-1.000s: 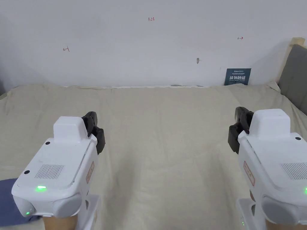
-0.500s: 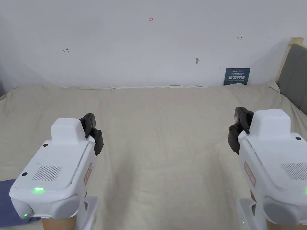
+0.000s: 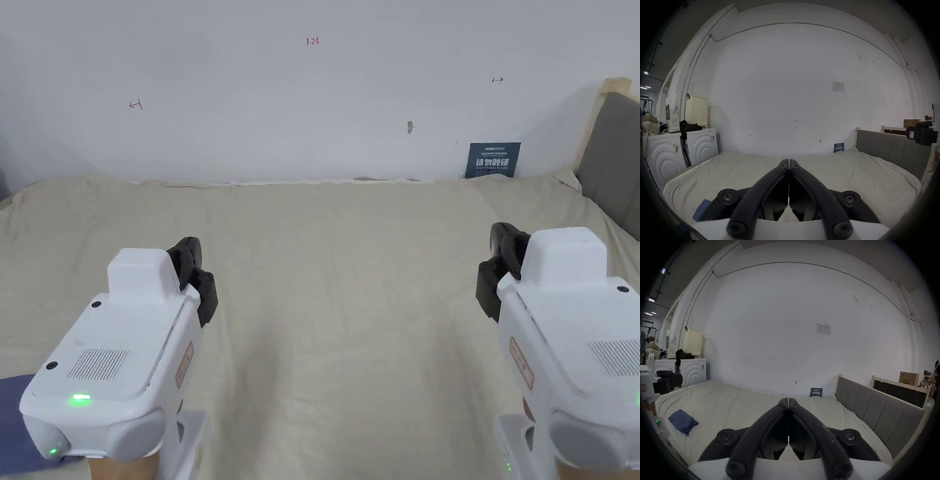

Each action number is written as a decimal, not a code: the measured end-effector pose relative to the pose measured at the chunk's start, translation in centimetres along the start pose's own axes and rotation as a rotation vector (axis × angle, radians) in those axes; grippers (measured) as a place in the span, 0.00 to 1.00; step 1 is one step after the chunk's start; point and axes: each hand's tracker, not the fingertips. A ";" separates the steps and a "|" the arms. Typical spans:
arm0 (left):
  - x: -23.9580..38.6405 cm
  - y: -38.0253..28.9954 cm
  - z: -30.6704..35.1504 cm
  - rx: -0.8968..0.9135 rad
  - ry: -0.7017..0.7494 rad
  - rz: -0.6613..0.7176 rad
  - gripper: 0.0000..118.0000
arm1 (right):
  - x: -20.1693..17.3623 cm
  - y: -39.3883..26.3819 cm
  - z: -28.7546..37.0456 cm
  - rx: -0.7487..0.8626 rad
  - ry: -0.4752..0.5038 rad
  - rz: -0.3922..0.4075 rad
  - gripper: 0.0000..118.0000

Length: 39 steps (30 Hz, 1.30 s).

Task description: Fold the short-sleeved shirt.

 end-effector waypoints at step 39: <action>0.6 -0.8 -0.3 -0.021 0.013 0.004 1.00 | 0.6 -0.4 0.1 -0.007 -0.032 -0.041 1.00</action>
